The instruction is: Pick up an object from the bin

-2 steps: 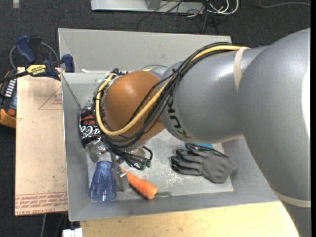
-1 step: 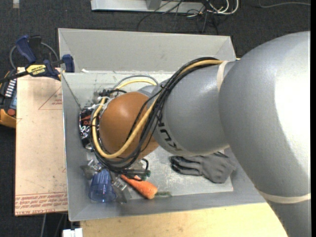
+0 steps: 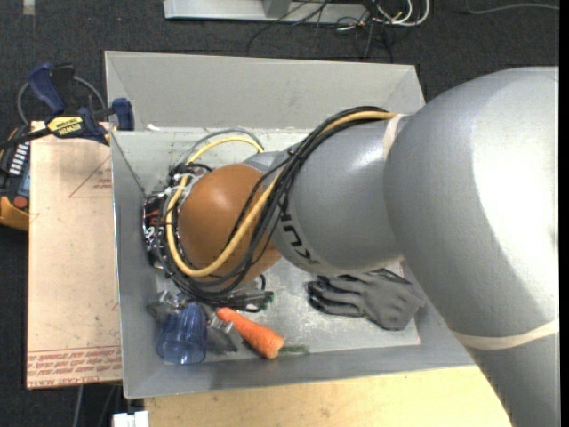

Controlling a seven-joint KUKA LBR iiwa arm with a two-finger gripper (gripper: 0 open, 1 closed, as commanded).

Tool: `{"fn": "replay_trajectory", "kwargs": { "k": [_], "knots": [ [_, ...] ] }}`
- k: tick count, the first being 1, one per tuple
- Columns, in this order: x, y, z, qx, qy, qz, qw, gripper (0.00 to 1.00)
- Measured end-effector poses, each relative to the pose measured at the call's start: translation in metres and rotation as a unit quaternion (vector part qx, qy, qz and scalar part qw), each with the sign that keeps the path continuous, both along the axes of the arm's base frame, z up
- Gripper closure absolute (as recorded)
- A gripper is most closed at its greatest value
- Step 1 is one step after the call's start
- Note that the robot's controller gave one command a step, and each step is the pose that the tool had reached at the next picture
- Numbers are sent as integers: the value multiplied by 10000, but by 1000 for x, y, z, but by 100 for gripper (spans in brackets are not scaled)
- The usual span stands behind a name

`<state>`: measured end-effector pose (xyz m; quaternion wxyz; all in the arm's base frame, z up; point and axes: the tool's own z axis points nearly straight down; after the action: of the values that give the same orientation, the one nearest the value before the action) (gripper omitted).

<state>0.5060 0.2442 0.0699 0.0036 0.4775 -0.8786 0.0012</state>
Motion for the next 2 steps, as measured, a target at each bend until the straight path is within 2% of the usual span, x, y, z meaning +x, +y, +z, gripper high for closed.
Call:
{"fn": "replay_trajectory", "kwargs": {
  "k": [1,2],
  "knots": [
    [-14,8,1,69,-36,397,9992,100],
    [-14,8,1,70,-36,397,9992,100]
  ]
}}
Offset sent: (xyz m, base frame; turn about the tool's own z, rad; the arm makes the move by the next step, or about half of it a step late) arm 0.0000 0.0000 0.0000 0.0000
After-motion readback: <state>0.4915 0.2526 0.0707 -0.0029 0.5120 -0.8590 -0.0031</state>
